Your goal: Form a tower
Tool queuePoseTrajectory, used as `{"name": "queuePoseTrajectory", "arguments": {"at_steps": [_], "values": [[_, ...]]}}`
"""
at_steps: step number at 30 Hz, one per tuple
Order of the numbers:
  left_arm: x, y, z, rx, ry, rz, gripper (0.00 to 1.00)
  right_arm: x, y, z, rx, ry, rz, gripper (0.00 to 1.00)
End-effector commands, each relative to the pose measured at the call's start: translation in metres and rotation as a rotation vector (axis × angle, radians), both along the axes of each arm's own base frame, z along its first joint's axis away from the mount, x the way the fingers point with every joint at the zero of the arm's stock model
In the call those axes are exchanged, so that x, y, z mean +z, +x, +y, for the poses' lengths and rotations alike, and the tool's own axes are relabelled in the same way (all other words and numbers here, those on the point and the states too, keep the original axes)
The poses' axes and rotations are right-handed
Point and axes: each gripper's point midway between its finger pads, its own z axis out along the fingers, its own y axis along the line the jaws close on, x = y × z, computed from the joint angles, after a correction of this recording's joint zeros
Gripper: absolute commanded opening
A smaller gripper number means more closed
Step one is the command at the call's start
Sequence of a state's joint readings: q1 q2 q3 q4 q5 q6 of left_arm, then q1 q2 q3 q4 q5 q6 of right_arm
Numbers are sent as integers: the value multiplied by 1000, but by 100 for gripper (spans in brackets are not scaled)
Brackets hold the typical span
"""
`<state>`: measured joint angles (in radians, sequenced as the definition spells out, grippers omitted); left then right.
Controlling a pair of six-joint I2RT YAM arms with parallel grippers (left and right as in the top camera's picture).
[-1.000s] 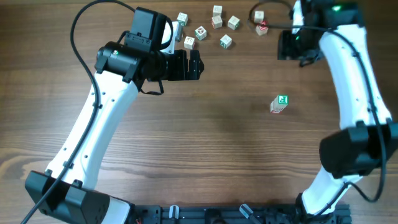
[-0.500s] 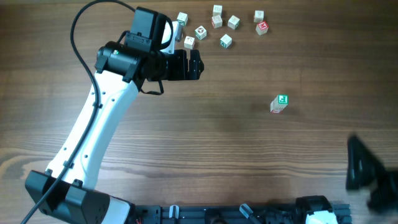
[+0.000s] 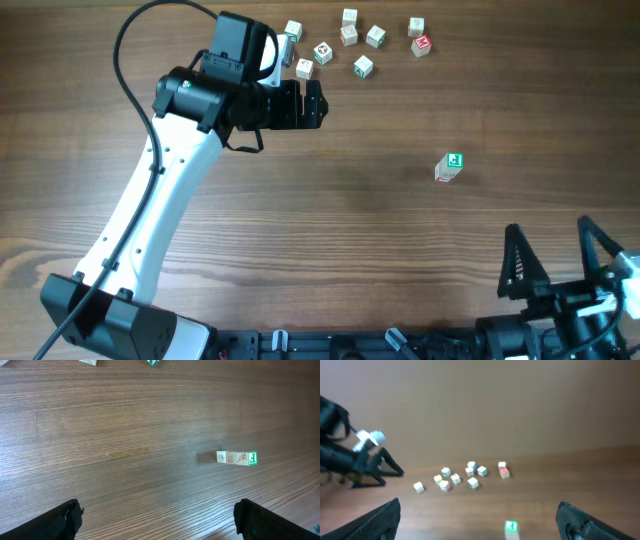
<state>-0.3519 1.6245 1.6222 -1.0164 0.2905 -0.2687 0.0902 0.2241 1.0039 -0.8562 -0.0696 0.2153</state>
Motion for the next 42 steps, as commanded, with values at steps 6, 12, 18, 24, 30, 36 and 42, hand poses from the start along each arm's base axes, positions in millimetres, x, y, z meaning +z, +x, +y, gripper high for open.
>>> {"name": "queuePoseTrajectory", "arguments": {"at_steps": [6, 12, 18, 24, 30, 36, 42], "values": [[-1, -2, -3, -6, -10, 10, 100, 21, -4, 6, 30, 255, -45, 100], [-1, -2, -3, -6, -10, 10, 100, 5, -4, 5, 16, 283, 25, 100], [-1, -2, -3, -6, -10, 9, 100, -35, 2, -9, -64, 59, 128, 100], [-1, -2, -3, -5, -10, 10, 100, -59, 17, -1, -13, -32, -6, 100], [-1, -2, -3, -6, -10, 10, 100, -92, 43, -7, -59, -71, -2, 100], [-1, -2, -3, -6, -10, 9, 100, -150, 91, -5, -75, -3, -37, 100], [-1, -2, -3, -6, -10, 10, 100, -198, 109, -2, -71, -2, -43, 100]]}}
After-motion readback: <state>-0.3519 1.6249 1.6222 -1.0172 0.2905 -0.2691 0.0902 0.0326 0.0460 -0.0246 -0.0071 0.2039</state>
